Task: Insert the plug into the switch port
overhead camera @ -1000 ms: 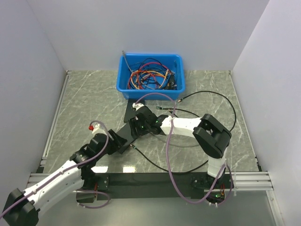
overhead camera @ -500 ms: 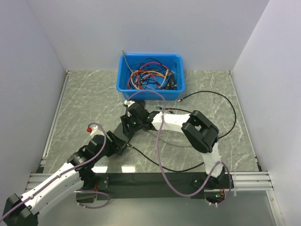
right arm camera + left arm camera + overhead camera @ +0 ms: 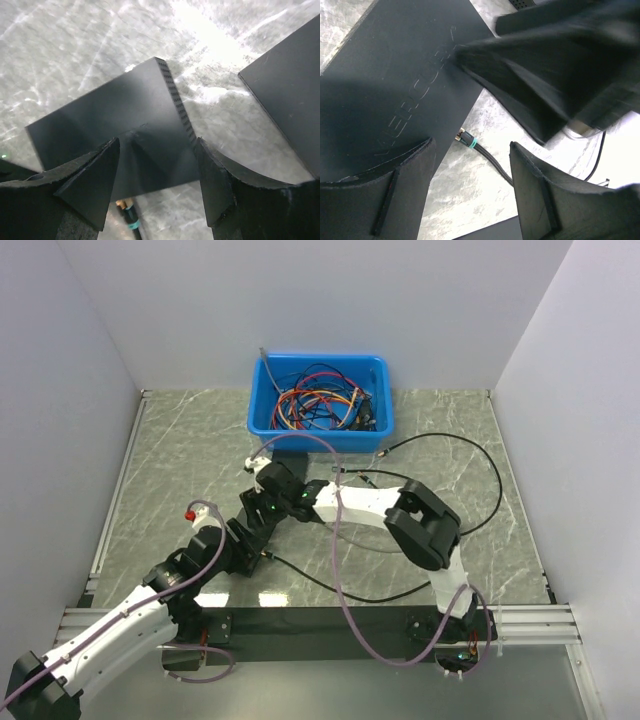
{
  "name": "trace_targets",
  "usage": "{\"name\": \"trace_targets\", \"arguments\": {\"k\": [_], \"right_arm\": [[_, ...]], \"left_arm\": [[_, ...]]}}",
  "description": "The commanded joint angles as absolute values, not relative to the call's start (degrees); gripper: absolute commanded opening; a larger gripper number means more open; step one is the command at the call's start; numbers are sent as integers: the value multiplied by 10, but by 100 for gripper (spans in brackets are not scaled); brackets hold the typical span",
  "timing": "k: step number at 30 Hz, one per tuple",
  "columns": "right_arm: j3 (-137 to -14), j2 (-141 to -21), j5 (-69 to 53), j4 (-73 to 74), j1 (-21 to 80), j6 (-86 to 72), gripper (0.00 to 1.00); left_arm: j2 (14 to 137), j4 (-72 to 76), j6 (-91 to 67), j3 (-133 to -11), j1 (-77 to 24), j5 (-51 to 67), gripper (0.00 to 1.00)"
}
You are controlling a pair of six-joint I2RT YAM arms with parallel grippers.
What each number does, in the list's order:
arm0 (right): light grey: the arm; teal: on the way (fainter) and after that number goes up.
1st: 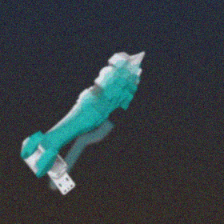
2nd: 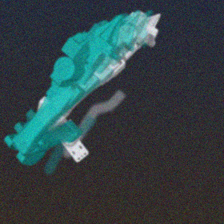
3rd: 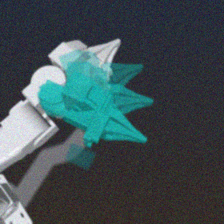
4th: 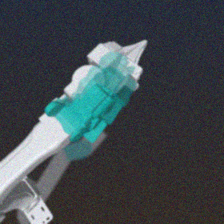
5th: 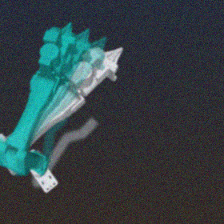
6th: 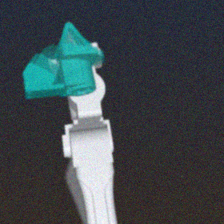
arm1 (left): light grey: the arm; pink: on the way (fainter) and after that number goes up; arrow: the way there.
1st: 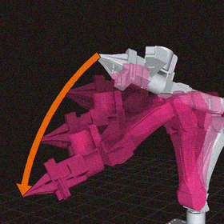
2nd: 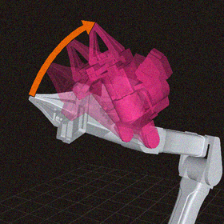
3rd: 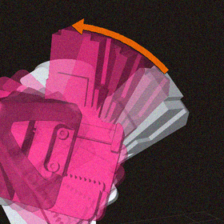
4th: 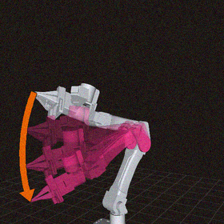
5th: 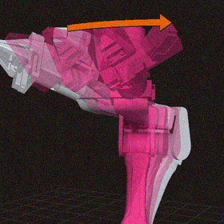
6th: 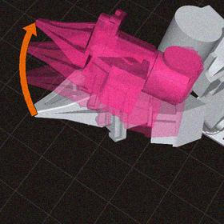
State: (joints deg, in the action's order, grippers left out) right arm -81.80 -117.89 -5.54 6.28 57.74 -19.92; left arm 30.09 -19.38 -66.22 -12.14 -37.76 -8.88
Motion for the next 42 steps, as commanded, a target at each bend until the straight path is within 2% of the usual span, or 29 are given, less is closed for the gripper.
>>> {"name": "trace_targets", "arguments": {"k": [1, 11, 15, 20, 24, 30, 42], "right_arm": [[-817, -1086, -20, 48, 592, -179, 70], [-672, -912, 94, 64, 594, -175, 71], [-607, -854, 114, 80, 578, -178, 71], [-551, -809, 109, 86, 520, -195, 72], [-562, -835, 105, 114, 496, -194, 71], [-591, -910, 87, 131, 494, -188, 69], [-624, -1001, 46, 120, 495, -181, 61]], "left_arm": [[305, -235, -645, -135, -381, -102, 67], [306, -219, -589, -190, -381, -148, 69], [310, -168, -534, -197, -380, -152, 76], [358, -147, -525, -206, -378, -248, 86], [417, -123, -518, -214, -344, -281, 99], [431, -51, -454, -205, -180, -145, 99], [398, -47, -448, -185, -162, -151, 98]]}}
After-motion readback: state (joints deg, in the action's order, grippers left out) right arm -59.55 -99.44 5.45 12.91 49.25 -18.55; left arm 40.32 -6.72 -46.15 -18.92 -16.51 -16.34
